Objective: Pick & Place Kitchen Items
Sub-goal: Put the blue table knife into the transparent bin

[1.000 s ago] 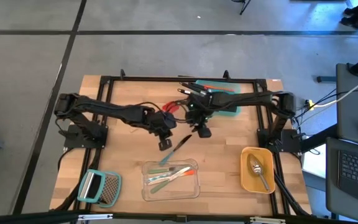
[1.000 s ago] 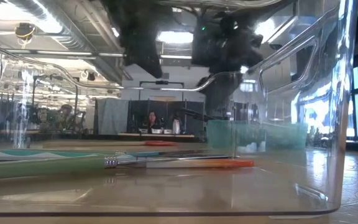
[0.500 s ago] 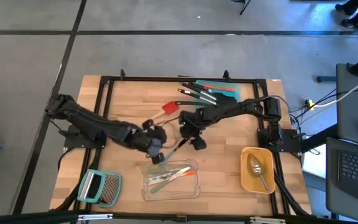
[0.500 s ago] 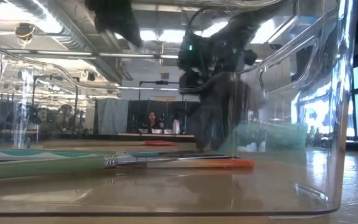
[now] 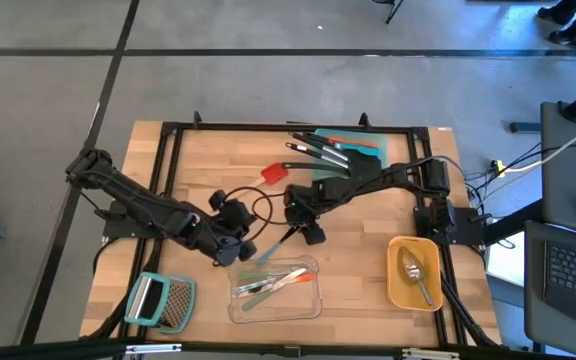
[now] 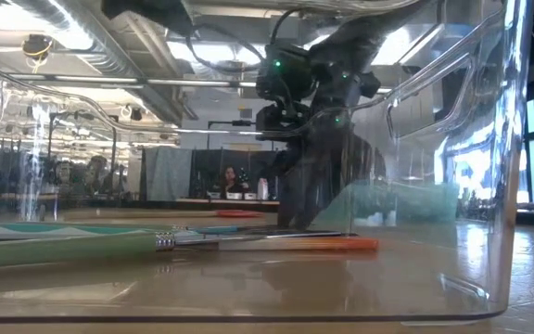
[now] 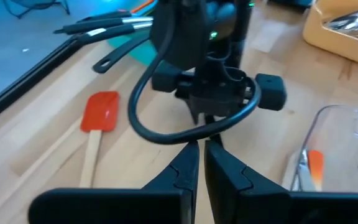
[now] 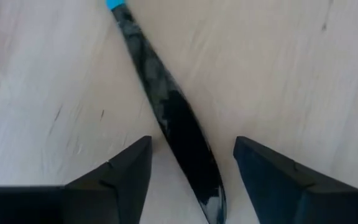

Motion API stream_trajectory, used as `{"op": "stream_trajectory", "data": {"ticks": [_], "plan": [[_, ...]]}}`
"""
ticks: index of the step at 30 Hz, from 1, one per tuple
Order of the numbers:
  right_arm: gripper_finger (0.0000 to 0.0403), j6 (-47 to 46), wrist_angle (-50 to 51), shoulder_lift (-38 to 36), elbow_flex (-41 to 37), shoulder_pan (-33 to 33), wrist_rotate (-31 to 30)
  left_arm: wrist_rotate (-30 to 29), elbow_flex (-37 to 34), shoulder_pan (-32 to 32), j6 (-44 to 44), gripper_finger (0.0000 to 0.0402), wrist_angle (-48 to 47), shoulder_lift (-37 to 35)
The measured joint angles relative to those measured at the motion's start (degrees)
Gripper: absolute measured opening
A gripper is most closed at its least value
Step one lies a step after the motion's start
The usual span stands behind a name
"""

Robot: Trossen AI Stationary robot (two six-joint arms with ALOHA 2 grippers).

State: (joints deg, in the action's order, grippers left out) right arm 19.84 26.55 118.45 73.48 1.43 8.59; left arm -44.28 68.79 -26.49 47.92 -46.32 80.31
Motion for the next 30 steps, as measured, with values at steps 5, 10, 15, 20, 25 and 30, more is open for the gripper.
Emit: {"op": "stream_trajectory", "data": {"ticks": [5, 10, 15, 20, 25, 30], "plan": [[0.0180, -5.10, -1.13, -0.04, -1.07, -0.02, -2.61, -1.34, 0.00, -0.18, 1.16, 0.0019, -1.32, 0.02], [0.0118, -10.15, -3.38, -0.26, -2.39, 0.00, -3.67, -2.33, 0.00, -0.16, 2.11, 0.0019, -1.78, 0.02], [0.0086, -18.66, -3.90, -0.26, -2.39, 0.00, -4.09, -2.74, -0.02, -0.14, 2.06, 0.0019, -2.52, 0.04], [0.0082, -29.58, -4.25, -0.26, -2.39, 0.07, -2.07, -2.73, -0.07, -0.01, 2.88, 0.0020, -4.81, 0.08], [0.0082, -29.57, -5.12, -0.26, -2.50, -0.57, -1.07, -3.98, -0.07, -0.01, 5.86, 0.0020, -7.91, 0.09], [0.0100, -28.95, -5.36, -0.26, -2.50, -0.46, 0.83, -4.16, -0.33, -0.01, 9.08, 0.0020, -8.53, 0.09]]}}
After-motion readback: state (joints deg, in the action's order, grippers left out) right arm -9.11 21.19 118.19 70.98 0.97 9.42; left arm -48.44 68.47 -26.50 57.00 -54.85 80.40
